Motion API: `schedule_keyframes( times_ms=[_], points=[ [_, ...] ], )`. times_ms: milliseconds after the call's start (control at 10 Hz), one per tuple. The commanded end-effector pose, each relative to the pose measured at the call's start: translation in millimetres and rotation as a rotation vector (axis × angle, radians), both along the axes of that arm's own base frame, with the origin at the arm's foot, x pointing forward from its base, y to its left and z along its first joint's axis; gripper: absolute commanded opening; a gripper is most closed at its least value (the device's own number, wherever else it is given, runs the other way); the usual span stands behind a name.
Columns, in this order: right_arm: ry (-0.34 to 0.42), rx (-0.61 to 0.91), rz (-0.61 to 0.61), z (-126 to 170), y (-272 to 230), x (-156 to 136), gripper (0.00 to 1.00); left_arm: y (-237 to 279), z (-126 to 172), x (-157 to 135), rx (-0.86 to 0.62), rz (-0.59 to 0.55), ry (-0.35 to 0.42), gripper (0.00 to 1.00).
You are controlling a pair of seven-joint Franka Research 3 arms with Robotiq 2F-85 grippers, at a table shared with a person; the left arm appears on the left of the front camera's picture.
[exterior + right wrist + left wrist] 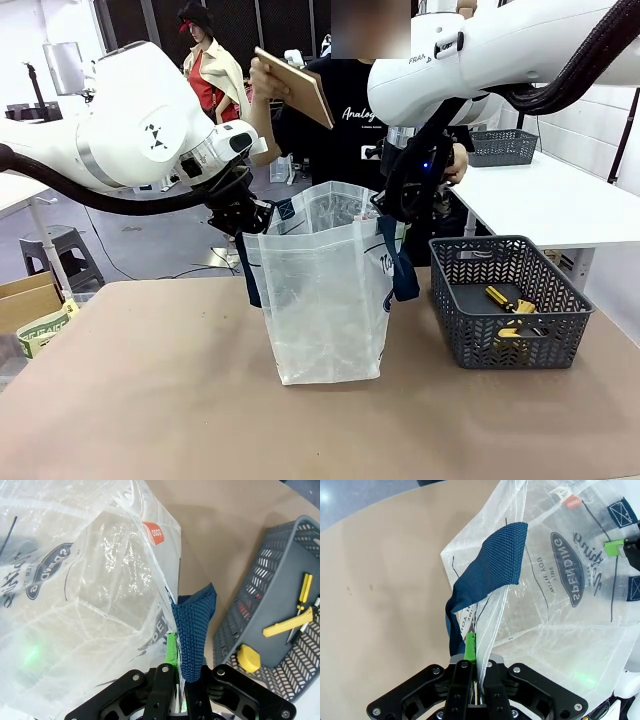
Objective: Transfer purchased items from the store into the shopping bag.
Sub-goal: Move the Reusable shopping bag to the right side of the table.
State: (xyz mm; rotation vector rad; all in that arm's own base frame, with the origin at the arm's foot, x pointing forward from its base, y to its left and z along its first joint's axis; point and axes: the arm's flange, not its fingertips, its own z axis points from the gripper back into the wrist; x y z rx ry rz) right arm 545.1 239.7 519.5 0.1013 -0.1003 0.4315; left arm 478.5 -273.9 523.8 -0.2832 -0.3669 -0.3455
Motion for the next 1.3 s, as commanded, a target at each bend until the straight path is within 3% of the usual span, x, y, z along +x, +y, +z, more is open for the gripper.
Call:
schedule_keyframes(
  times_ms=[0, 1200],
  points=[
    [0.002, -0.001, 0.0, -0.1, -0.2, -0.1, 0.0, 1.1, 0.4, 0.3, -0.001, 0.002, -0.001, 0.0],
    [0.002, -0.001, 0.0, -0.1, -0.2, -0.1, 0.0, 1.1, 0.4, 0.3, -0.001, 0.002, -0.001, 0.0]
  ],
)
